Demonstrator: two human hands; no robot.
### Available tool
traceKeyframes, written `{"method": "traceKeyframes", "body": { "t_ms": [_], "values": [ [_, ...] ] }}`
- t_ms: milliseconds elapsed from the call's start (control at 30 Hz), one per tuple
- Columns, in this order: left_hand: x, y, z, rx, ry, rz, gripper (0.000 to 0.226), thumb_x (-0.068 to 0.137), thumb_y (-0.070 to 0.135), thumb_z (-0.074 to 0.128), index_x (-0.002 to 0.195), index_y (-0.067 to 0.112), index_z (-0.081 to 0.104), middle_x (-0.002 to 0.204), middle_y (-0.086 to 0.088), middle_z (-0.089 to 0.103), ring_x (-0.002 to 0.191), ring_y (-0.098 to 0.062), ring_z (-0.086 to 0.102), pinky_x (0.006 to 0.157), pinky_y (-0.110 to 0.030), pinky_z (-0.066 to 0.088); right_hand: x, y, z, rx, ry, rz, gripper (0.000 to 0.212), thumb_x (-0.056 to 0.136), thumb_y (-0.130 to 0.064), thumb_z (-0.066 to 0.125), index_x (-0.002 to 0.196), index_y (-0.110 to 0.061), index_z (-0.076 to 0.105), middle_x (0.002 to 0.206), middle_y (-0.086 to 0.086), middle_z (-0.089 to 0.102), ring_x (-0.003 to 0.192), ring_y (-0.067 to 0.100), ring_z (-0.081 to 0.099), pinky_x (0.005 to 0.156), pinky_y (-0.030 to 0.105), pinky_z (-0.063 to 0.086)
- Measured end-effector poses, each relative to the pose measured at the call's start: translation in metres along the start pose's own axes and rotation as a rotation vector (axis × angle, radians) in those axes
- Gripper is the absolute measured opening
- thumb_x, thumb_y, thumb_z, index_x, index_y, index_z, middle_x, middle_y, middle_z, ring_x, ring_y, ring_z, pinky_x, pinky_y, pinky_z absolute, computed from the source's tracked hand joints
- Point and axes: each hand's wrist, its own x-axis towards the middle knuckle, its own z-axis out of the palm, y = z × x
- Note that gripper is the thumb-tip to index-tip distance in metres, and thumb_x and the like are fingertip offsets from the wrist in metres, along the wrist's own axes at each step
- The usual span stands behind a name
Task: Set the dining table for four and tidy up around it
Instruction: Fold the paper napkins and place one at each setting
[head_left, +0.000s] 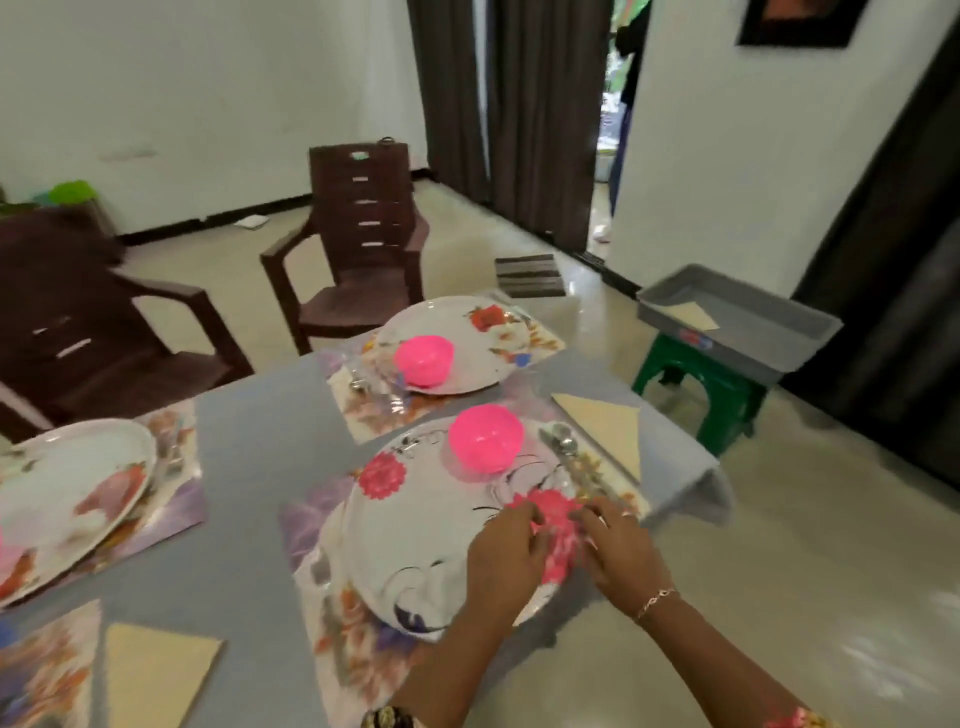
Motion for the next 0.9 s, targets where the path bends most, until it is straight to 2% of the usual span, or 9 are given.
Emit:
{"method": "traceKeyframes", "body": {
  "t_ms": [100, 200, 300, 367, 467, 633, 733, 833, 900],
  "values": [
    [0.040, 0.058, 0.046, -0.075, -0.053, 0.029, 0.016, 0.094, 0.028, 0.050, 0.101, 0.017, 0.060, 0.082, 0.006, 0.055, 0.079, -0.013, 0.054, 0.061, -0.019, 0.027, -0.008, 0.070, -0.031, -0.041, -0.009, 0.054, 0.029, 0.067, -0.025, 0.047, 0.093, -0.026, 0.060, 0.085, -0.006, 0.062, 0.073, 0.010, 0.059, 0.056, 0.018, 0.047],
    [0.074, 0.107, 0.093, -0.075, -0.097, 0.038, 0.018, 0.093, 0.030, 0.051, 0.100, 0.016, 0.059, 0.083, 0.008, 0.050, 0.083, -0.014, 0.055, 0.066, -0.022, 0.032, -0.018, 0.139, -0.056, -0.101, -0.002, 0.112, 0.028, 0.065, -0.023, 0.051, 0.089, -0.025, 0.064, 0.084, -0.007, 0.063, 0.069, 0.010, 0.063, 0.058, 0.016, 0.048],
    [0.104, 0.145, 0.133, -0.082, -0.145, 0.030, 0.019, 0.093, 0.035, 0.050, 0.098, 0.019, 0.059, 0.083, 0.008, 0.055, 0.086, -0.015, 0.059, 0.066, -0.023, 0.034, -0.023, 0.201, -0.080, -0.142, -0.015, 0.149, 0.029, 0.064, -0.022, 0.046, 0.088, -0.024, 0.063, 0.083, -0.006, 0.062, 0.068, 0.014, 0.062, 0.058, 0.016, 0.048],
    [0.123, 0.165, 0.153, -0.091, -0.194, 0.026, 0.021, 0.094, 0.040, 0.049, 0.095, 0.020, 0.058, 0.081, 0.007, 0.058, 0.083, -0.013, 0.059, 0.064, -0.020, 0.032, -0.022, 0.235, -0.094, -0.139, -0.025, 0.184, 0.027, 0.060, -0.018, 0.059, 0.086, -0.023, 0.065, 0.081, -0.005, 0.062, 0.065, 0.014, 0.063, 0.055, 0.017, 0.049],
    [0.160, 0.187, 0.180, -0.121, -0.216, 0.000, 0.021, 0.092, 0.044, 0.050, 0.084, 0.026, 0.051, 0.067, 0.009, 0.050, 0.074, -0.011, 0.054, 0.063, -0.020, 0.032, -0.013, 0.282, -0.108, -0.132, -0.086, 0.248, 0.042, 0.047, -0.017, 0.081, 0.086, -0.025, 0.066, 0.081, -0.007, 0.062, 0.063, 0.011, 0.062, 0.053, 0.017, 0.048],
    [0.242, 0.219, 0.227, -0.146, -0.201, -0.046, 0.022, 0.093, 0.045, 0.048, 0.082, 0.026, 0.048, 0.068, 0.009, 0.050, 0.071, -0.011, 0.051, 0.061, -0.022, 0.034, 0.021, 0.371, -0.109, -0.116, -0.125, 0.227, 0.053, 0.045, -0.020, 0.084, 0.089, -0.030, 0.057, 0.080, -0.010, 0.060, 0.062, 0.009, 0.060, 0.051, 0.018, 0.049],
    [0.301, 0.241, 0.255, -0.176, -0.227, -0.069, 0.020, 0.094, 0.042, 0.048, 0.080, 0.029, 0.046, 0.068, 0.012, 0.048, 0.072, -0.010, 0.051, 0.064, -0.023, 0.037, 0.056, 0.430, -0.111, -0.137, -0.175, 0.203, 0.050, 0.046, -0.026, 0.081, 0.088, -0.033, 0.055, 0.079, -0.013, 0.057, 0.062, 0.006, 0.058, 0.052, 0.014, 0.046],
    [0.368, 0.261, 0.274, -0.204, -0.269, -0.111, 0.017, 0.095, 0.039, 0.047, 0.084, 0.026, 0.047, 0.076, 0.012, 0.051, 0.074, -0.007, 0.050, 0.057, -0.013, 0.035, 0.097, 0.485, -0.119, -0.180, -0.255, 0.225, 0.047, 0.040, -0.031, 0.084, 0.080, -0.035, 0.060, 0.075, -0.016, 0.055, 0.061, 0.004, 0.057, 0.052, 0.010, 0.044],
    [0.410, 0.270, 0.282, -0.218, -0.288, -0.132, 0.020, 0.096, 0.038, 0.046, 0.079, 0.029, 0.044, 0.074, 0.015, 0.049, 0.071, -0.003, 0.048, 0.054, -0.008, 0.031, 0.124, 0.522, -0.121, -0.223, -0.297, 0.234, 0.046, 0.038, -0.032, 0.085, 0.078, -0.036, 0.061, 0.073, -0.015, 0.055, 0.059, 0.004, 0.057, 0.051, 0.009, 0.043]
  ]
}}
